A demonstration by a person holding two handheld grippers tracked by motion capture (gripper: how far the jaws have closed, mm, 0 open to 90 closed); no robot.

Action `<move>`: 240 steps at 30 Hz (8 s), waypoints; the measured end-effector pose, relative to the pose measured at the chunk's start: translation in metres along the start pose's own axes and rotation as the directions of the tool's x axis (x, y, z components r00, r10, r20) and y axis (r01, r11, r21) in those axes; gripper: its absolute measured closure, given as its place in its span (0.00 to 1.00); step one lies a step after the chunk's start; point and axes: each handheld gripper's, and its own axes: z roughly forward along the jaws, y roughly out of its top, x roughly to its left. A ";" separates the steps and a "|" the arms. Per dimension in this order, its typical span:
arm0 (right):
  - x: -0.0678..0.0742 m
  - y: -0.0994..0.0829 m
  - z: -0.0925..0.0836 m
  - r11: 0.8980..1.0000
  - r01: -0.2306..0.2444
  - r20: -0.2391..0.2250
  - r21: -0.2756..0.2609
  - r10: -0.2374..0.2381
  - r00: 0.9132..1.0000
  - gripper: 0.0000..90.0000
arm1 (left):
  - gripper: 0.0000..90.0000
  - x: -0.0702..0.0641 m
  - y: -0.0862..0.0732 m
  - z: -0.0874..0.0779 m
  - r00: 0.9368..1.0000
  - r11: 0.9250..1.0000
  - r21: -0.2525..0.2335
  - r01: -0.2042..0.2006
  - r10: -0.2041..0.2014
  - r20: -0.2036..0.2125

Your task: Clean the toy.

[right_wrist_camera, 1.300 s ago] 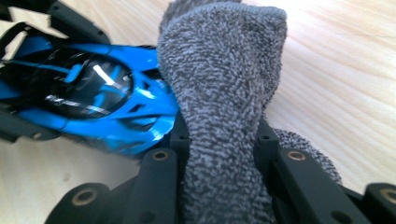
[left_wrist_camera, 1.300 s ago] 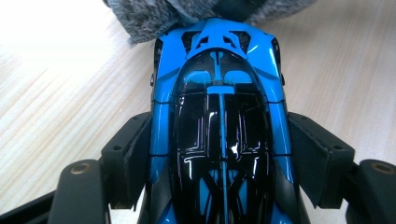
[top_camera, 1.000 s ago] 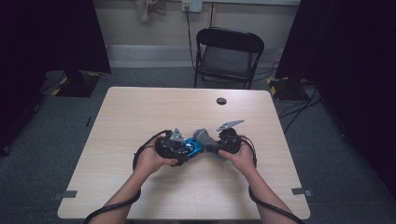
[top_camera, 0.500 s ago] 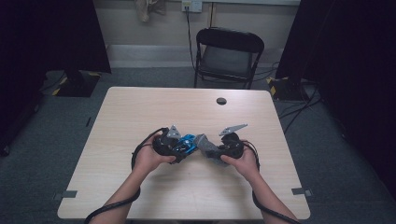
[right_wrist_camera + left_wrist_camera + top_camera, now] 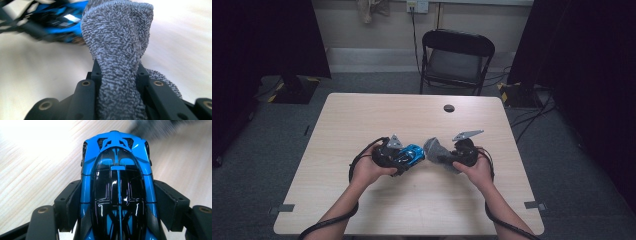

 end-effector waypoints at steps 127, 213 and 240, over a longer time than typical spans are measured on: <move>-0.003 0.041 0.018 0.997 0.021 -0.058 0.076 -0.017 0.998 0.77 | 0.31 -0.022 0.011 0.009 0.997 0.998 -0.043 -0.039 0.042 0.062; 0.035 0.010 0.049 0.998 0.043 -0.027 0.041 -0.042 0.999 0.77 | 0.31 0.006 0.029 -0.001 0.996 0.993 -0.086 0.085 -0.088 -0.026; 0.065 0.010 0.067 0.991 0.123 -0.143 0.050 -0.114 0.983 0.77 | 0.31 0.010 0.037 0.006 0.991 0.987 -0.109 0.119 -0.125 -0.047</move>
